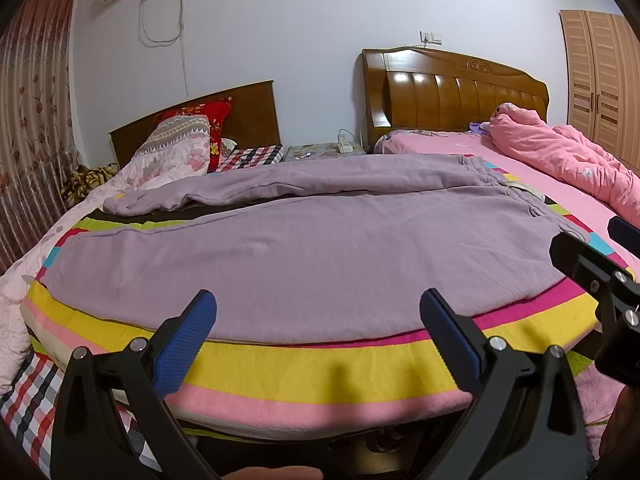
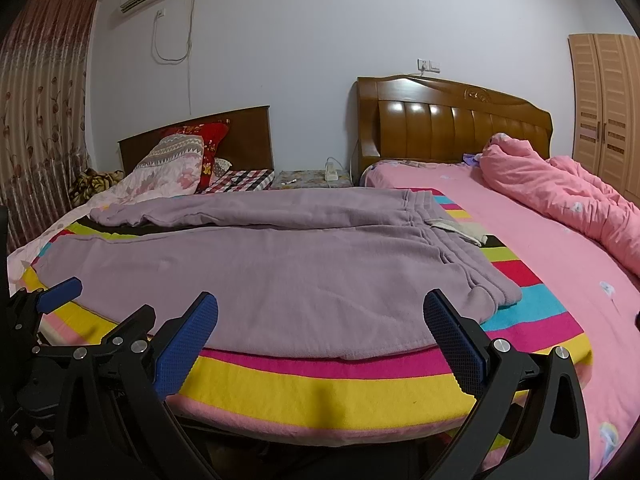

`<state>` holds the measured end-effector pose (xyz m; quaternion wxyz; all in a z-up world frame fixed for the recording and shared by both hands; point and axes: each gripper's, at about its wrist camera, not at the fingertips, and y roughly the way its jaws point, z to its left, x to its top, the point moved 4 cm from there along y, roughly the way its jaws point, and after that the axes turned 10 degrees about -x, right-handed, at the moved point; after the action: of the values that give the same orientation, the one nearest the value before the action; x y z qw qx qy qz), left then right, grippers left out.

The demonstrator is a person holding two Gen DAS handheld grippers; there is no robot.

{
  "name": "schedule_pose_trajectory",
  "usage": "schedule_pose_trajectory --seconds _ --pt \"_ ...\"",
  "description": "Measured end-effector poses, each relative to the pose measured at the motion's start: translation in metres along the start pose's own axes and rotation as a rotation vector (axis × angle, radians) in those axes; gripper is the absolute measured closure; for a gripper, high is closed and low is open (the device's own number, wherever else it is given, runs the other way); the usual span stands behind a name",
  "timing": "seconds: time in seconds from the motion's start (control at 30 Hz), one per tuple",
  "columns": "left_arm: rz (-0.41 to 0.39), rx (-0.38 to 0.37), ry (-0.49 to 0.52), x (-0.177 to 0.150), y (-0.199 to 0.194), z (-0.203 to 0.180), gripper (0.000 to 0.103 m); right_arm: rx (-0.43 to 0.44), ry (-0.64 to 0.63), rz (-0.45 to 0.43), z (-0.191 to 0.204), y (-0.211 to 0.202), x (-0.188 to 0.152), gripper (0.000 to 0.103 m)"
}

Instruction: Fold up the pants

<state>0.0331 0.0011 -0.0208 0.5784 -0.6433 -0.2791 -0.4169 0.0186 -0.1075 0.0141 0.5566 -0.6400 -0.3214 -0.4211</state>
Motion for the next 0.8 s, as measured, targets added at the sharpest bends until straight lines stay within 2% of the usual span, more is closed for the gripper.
schedule_pose_trajectory --seconds 0.8 --pt "0.010 -0.001 -0.011 -0.0041 0.0033 0.0009 0.001 0.004 0.002 0.007 0.0025 0.0010 -0.0047 0.004"
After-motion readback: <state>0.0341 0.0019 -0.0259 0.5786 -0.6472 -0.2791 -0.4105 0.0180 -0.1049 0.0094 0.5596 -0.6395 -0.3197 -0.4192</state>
